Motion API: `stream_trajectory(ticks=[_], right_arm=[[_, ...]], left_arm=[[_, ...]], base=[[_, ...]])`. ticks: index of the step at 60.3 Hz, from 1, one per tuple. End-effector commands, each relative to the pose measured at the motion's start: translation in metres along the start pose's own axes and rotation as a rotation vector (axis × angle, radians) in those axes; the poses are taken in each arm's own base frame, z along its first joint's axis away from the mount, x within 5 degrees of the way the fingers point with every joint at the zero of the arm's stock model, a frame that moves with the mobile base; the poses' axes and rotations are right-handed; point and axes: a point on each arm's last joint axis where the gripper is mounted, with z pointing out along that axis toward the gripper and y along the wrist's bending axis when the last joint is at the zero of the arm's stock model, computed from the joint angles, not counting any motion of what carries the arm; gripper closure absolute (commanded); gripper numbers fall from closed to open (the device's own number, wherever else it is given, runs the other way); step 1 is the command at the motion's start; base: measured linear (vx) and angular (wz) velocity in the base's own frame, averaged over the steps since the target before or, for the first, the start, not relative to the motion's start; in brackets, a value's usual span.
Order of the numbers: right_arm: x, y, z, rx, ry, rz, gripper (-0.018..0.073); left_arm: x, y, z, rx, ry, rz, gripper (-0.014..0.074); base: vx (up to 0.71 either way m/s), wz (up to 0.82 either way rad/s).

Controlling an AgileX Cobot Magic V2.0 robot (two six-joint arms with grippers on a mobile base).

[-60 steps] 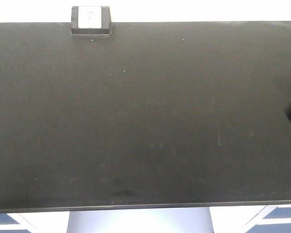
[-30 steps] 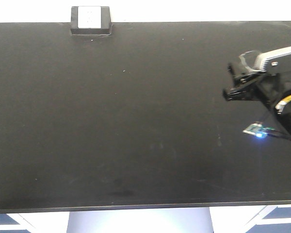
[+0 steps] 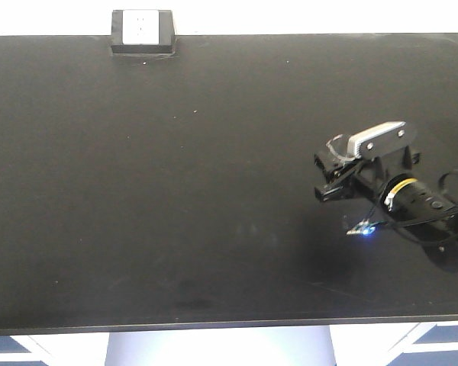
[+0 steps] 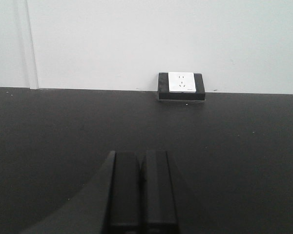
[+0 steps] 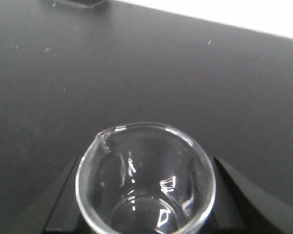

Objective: Grab beaker and place in storage area
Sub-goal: 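Extend the right gripper over the bench and lower the beaker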

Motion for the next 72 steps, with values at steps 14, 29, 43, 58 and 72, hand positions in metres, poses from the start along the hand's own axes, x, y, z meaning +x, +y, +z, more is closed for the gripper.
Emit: stream_trajectory(ticks=[14,29,43,58,72], right_arm=[[-0.005,0.000,0.008,-0.021,-0.100,0.008,0.0559],[0.009,0.006,0.014,-0.081,-0.084,0.036,0.0559],[0.020,0.009,0.017,-0.109,-0.069,0.039,0.0559],[0.028,0.010,0.020,-0.112,-0.044,0.047,0.0557],[0.026,0.011,0.020,-0.120,-0.068,0.045,0.0488]], left_arm=[[-0.001,-0.002,0.000,0.028,-0.077,-0.011,0.0605],[-0.001,-0.002,0.000,0.028,-0.077,-0.011,0.0605],[-0.001,-0.002,0.000,0.028,-0.077,-0.011,0.0605],[-0.001,-0.002,0.000,0.028,-0.077,-0.011,0.0605],[-0.001,-0.002,0.000,0.028,-0.077,-0.011,0.0605]], base=[[0.00,0.00],[0.00,0.00],[0.00,0.00],[0.00,0.00],[0.00,0.00]])
